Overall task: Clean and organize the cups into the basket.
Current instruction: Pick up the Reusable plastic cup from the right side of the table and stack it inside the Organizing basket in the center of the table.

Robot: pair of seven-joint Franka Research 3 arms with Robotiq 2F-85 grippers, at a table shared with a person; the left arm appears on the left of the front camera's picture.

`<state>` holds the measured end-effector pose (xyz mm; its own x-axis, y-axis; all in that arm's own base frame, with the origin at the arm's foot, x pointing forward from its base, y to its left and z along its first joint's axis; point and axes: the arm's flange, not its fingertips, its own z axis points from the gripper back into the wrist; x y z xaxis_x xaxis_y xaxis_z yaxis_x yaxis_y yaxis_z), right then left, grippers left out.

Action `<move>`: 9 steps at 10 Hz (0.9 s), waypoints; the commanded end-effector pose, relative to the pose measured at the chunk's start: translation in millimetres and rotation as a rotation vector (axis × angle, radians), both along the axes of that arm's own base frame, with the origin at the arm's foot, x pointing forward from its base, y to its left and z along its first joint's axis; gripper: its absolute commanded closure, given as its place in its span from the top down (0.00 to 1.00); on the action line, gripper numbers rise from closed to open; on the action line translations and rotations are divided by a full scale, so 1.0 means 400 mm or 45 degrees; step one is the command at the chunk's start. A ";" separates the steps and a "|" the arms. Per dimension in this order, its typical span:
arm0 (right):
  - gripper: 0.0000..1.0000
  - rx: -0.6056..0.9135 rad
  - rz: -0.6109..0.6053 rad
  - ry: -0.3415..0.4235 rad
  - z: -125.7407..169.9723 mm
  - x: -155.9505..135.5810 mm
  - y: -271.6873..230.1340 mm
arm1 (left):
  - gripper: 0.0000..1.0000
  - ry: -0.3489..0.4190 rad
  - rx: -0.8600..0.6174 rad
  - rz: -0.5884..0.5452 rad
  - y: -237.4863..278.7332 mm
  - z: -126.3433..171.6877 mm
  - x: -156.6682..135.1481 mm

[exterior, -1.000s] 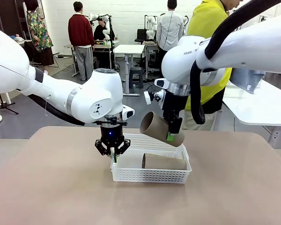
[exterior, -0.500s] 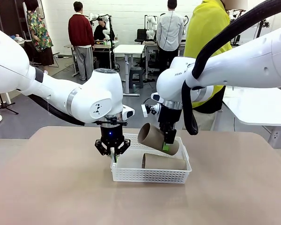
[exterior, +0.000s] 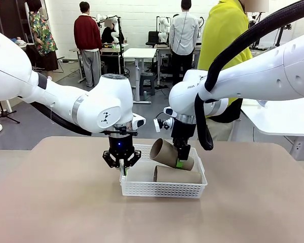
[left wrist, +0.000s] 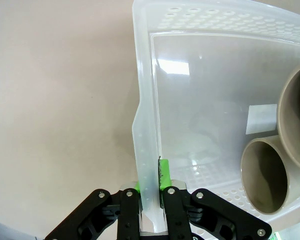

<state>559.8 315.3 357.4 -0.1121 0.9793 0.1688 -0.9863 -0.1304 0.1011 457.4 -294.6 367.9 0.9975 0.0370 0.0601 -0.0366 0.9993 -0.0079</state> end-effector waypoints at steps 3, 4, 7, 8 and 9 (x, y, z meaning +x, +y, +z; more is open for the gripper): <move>0.83 -0.026 0.014 -0.022 0.012 0.010 -0.025 | 0.00 -0.008 -0.006 0.002 -0.004 0.007 0.000; 1.00 -0.023 0.026 -0.026 0.013 0.009 -0.024 | 0.00 -0.008 -0.006 0.002 -0.004 0.007 0.000; 1.00 -0.026 0.040 -0.027 0.015 0.007 -0.018 | 0.00 -0.008 -0.006 0.002 -0.004 0.007 0.000; 1.00 -0.024 0.042 -0.025 0.017 0.005 -0.018 | 0.00 -0.008 -0.006 0.002 -0.004 0.007 0.000; 1.00 -0.016 0.048 -0.031 0.023 0.002 -0.017 | 0.00 -0.008 -0.006 0.002 -0.004 0.007 0.000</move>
